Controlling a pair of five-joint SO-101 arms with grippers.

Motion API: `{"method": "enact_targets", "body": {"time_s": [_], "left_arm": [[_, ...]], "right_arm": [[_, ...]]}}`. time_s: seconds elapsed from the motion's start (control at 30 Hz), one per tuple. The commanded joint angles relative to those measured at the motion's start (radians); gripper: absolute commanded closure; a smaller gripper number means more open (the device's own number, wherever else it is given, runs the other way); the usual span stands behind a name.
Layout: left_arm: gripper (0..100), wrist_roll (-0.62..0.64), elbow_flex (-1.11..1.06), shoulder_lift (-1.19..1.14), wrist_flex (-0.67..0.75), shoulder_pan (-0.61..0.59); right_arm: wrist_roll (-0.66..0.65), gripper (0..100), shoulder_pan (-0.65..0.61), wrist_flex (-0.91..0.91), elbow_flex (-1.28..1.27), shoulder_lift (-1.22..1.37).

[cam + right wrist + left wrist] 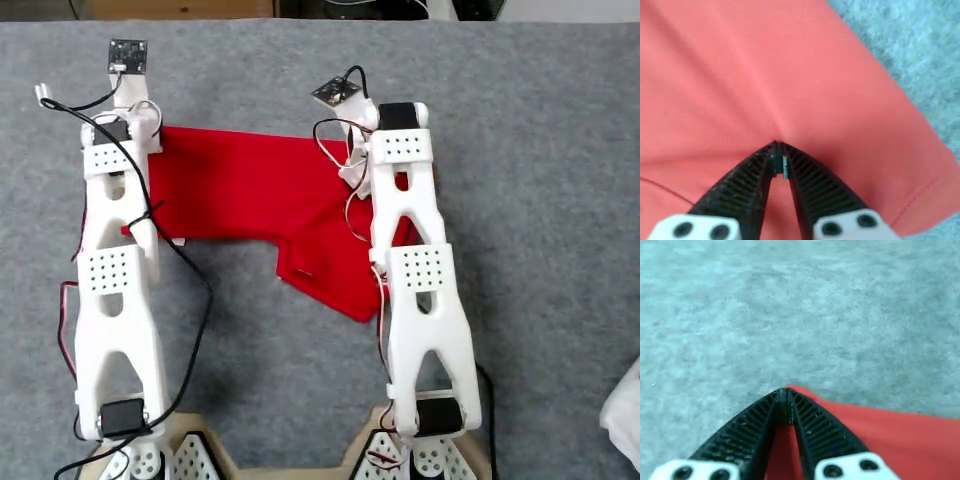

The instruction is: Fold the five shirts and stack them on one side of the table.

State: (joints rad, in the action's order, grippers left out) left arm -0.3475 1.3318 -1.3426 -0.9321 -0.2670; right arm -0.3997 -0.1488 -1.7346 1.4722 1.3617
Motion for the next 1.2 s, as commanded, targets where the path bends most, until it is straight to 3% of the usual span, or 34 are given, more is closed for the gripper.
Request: {"method": "enact_targets", "body": {"time_s": [0.0,0.2,0.47,0.67,0.87,1.17], "left_arm": [[98,-0.026,0.049,0.018,0.023,-0.072],[98,-0.031,0.048,0.018,0.104,-0.106],[98,-0.025,0.051,0.019,0.097,-0.100],[98,0.035,0.167,0.070,0.055,0.023],[98,0.034,0.158,0.081,0.106,0.133],[98,0.035,0.046,0.076,0.123,0.094]], "right_arm": [[0.008,99.2,0.027,0.002,0.013,0.004],[0.008,99.2,0.027,0.002,0.013,0.005],[0.006,99.2,0.027,0.003,0.013,0.005],[0.006,99.2,0.025,0.003,0.013,0.005],[0.006,99.2,0.025,0.003,0.013,0.005],[0.006,99.2,0.025,0.003,0.013,0.005]]}}
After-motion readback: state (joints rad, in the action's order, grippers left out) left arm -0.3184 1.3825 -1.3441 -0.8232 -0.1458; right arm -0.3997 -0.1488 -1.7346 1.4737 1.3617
